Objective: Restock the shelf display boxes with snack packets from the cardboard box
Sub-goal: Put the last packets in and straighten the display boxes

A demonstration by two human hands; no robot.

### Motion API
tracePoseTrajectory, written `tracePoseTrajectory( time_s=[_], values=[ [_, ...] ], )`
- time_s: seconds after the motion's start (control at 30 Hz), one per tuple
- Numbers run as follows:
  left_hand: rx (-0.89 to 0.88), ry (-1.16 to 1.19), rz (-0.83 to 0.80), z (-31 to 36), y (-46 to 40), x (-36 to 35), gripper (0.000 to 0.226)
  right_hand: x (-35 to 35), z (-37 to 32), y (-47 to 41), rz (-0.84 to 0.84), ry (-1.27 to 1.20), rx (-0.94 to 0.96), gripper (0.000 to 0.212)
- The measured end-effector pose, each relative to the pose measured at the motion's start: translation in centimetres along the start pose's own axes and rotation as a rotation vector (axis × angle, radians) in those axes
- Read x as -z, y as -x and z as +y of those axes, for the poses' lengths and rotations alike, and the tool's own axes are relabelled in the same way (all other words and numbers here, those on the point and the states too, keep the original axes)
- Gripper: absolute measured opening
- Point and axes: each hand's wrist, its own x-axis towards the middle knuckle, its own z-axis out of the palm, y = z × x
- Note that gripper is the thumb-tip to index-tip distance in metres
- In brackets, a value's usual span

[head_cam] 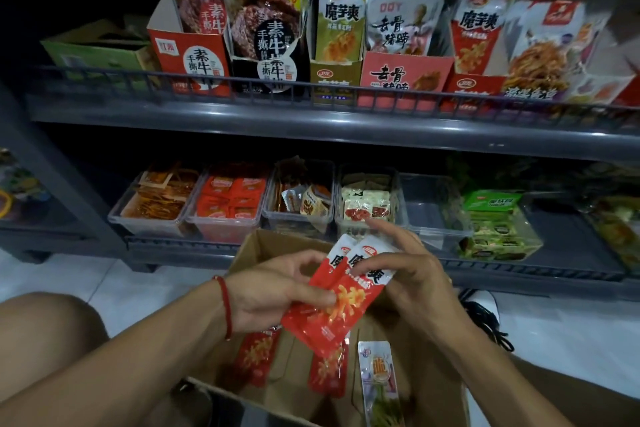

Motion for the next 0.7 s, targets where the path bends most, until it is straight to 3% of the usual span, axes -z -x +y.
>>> tracePoseTrajectory(
  time_s=[0.13, 0.23, 0.33, 0.47, 0.6, 0.7],
  values=[
    [-0.141, -0.132, 0.128, 0.2, -0.5, -1.0, 0.065, 0.9, -0.1, -0.1, 0.012, 0.007, -0.047, 0.056],
    [-0.232, -0.25, 0.222, 0.9, -0.7, -1.4, 0.061, 1.9, -0.8, -0.2, 0.067, -0.206, -0.185, 0.064],
    [-0.324, -0.411, 0.196, 1.2, -0.6, -1.9, 0.063, 1.9, -1.3, -1.1, 0.035, -0.215, -0.311, 0.079],
    [-0.452, -0.529, 0.281, 2.2, -0.5, -2.7, 0.06, 3.4, -3.7, -3.0, 0.076, -0.059, -0.278, 0.055],
    [-0.518, -0.574, 0.323, 4.0, -0.7, -2.6, 0.03, 6.3, -7.1, -5.0, 0.066, 0.087, -0.252, 0.039],
    [-0.627, -0.683, 0.345, 5.1, -0.9, -3.1, 0.019, 8.2, -9.0, -6.5, 0.014, 0.292, -0.324, 0.04]
  ],
)
